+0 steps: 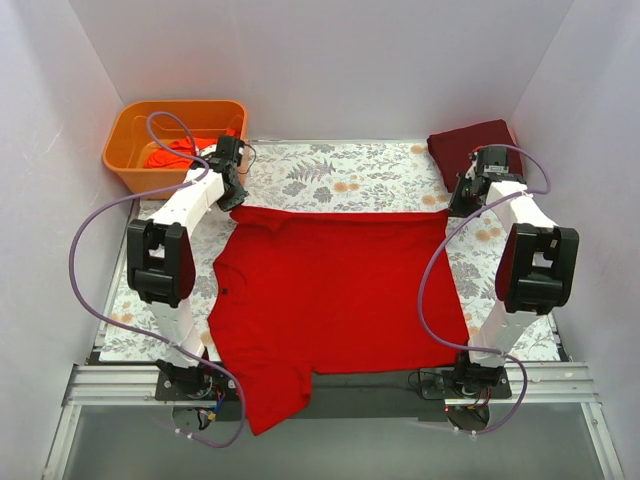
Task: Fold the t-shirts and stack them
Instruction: Flatten the tshirt out, then fold the tshirt
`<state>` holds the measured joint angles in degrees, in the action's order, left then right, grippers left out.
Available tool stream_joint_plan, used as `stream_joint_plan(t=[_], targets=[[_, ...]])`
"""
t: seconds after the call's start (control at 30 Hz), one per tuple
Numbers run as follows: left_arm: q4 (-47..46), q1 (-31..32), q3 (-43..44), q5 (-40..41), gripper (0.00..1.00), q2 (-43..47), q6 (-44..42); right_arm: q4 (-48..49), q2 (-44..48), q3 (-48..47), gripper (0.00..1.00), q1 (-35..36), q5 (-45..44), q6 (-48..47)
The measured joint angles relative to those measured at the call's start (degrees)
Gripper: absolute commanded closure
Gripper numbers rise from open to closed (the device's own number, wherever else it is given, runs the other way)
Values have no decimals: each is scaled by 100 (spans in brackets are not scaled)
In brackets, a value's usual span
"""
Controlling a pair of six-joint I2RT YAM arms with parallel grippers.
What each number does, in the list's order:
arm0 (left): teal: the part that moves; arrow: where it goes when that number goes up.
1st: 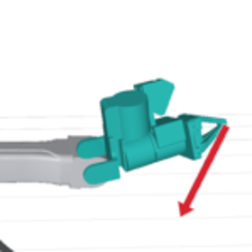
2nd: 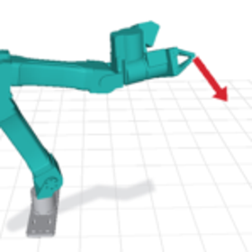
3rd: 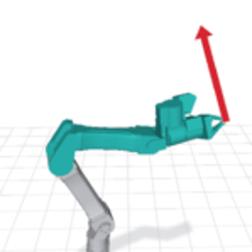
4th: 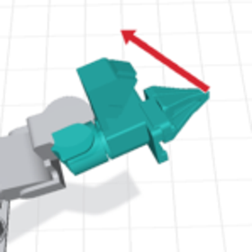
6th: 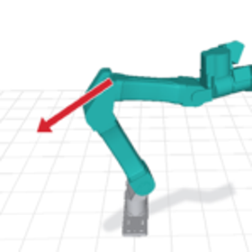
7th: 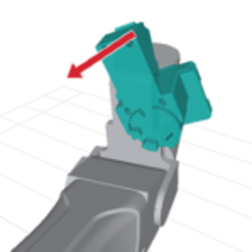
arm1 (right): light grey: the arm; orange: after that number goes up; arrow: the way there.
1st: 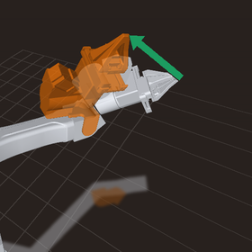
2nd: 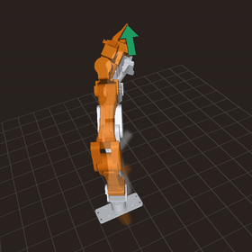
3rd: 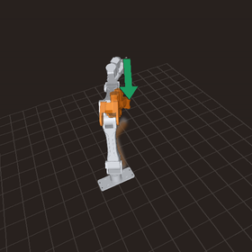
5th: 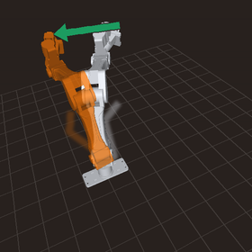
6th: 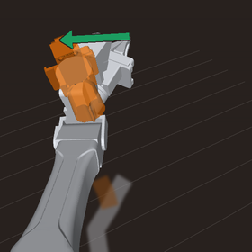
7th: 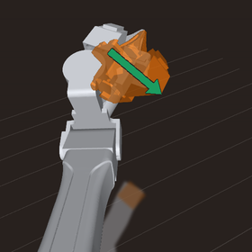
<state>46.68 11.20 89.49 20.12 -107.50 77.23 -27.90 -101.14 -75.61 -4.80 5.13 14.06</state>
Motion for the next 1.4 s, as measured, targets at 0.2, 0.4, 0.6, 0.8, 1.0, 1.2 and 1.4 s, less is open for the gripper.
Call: stream_joint_plan(t=[0.2,0.4,0.6,0.8,1.0,1.2,1.4], targets=[[-26,0,407,7,100,-442,-90,-9,-334,-352,99,0,-9,-96],[4,0,837,26,100,-603,-164,11,-509,-667,99,0,-24,-155],[-4,0,859,-2,100,-575,-116,131,-470,-612,99,0,-26,-201],[138,-4,-160,-179,100,0,-2,92,13,96,99,0,-33,-190],[280,-22,-1169,-560,99,1215,72,-50,671,667,99,-2,-181,-186],[389,-24,-1803,-813,99,2234,136,-195,1255,907,99,-2,-243,-208],[358,-26,-2476,-946,99,2387,286,-208,1318,1335,99,-2,-240,-201]])
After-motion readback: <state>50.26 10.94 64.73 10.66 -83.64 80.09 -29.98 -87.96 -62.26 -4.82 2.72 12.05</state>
